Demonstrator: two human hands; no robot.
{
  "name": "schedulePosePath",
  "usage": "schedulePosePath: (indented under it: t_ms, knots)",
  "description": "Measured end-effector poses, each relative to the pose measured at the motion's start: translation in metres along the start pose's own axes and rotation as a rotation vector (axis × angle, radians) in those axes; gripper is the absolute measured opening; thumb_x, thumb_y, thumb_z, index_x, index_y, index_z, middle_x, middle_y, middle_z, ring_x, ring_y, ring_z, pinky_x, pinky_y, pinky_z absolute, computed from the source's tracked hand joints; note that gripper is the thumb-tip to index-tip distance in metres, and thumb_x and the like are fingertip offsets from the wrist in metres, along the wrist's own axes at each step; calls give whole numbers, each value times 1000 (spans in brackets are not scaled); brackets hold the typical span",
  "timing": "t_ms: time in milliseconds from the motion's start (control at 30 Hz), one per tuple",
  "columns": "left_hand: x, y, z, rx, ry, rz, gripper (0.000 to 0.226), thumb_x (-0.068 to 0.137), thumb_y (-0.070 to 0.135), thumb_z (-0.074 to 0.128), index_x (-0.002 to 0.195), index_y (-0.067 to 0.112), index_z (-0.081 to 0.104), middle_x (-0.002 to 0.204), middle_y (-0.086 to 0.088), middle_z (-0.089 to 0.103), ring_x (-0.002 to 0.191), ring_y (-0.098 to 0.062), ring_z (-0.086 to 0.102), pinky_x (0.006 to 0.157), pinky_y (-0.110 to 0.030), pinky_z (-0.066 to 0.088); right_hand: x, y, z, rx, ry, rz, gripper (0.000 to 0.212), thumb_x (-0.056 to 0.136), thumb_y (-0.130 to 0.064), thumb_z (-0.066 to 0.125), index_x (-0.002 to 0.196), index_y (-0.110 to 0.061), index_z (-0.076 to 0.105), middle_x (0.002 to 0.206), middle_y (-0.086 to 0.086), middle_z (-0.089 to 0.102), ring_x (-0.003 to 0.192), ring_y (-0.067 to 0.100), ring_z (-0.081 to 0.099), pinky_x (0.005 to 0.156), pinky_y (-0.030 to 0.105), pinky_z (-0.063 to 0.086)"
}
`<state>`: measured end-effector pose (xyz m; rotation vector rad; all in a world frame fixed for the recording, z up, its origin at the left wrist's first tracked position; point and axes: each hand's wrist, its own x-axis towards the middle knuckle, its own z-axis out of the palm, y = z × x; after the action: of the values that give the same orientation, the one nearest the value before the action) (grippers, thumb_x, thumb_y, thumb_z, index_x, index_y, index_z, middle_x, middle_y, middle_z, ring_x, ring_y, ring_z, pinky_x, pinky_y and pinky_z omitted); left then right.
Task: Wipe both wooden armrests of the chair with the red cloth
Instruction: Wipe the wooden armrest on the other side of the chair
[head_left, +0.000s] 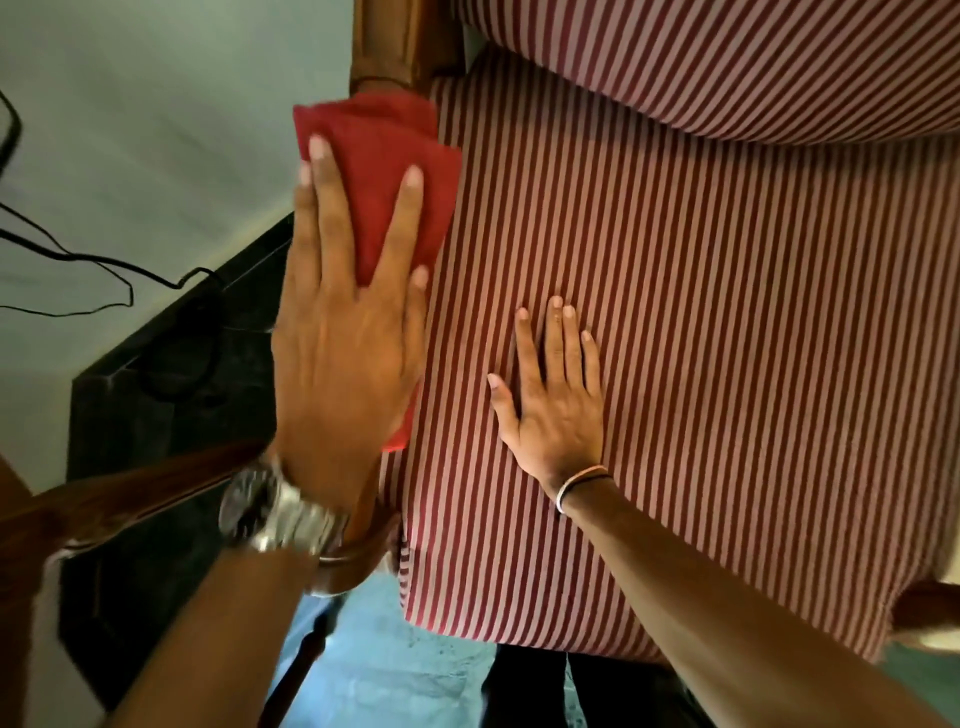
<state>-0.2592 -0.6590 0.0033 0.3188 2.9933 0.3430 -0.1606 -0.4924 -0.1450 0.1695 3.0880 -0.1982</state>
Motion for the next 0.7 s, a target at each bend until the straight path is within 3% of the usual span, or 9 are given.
schedulePosePath:
  t_ms: [200, 300, 500, 600, 700]
  knots:
    - [-72, -8, 4, 20, -68, 54, 61, 107, 40, 32, 163, 20, 19, 170, -26, 4, 158, -42, 7, 122, -54, 26, 0, -1, 1, 23, 23, 15, 69, 106, -56, 28, 163, -17, 22, 171, 18, 17, 161, 31, 14, 132, 50, 15]
    - [-32, -6, 3, 5, -33, 35, 61, 108, 41, 33, 164, 25, 13, 171, -24, 1, 158, -42, 7, 116, -48, 26, -1, -1, 2, 13, 33, 11, 69, 107, -56, 28, 163, -16, 22, 171, 18, 16, 161, 31, 14, 132, 50, 16]
    - [49, -2, -2, -64, 17, 26, 66, 107, 49, 33, 164, 24, 10, 171, -23, -1, 158, -41, 10, 115, -48, 34, 0, 0, 2, 23, 46, 8, 69, 106, -56, 26, 163, -17, 22, 171, 18, 17, 161, 31, 14, 132, 48, 11]
    - [10, -4, -1, -104, 10, 18, 65, 108, 47, 32, 164, 26, 7, 172, -20, -3, 159, -38, 12, 113, -42, 33, 0, 1, 3, 26, 50, 8, 69, 106, -56, 29, 163, -17, 22, 171, 18, 17, 161, 31, 14, 132, 48, 11]
    - [-48, -7, -1, -121, -58, -12, 66, 106, 44, 33, 164, 24, 8, 172, -20, -2, 158, -40, 15, 109, -48, 41, 0, 1, 4, 12, 54, 9, 70, 106, -56, 31, 163, -18, 21, 171, 18, 17, 161, 31, 14, 132, 48, 11]
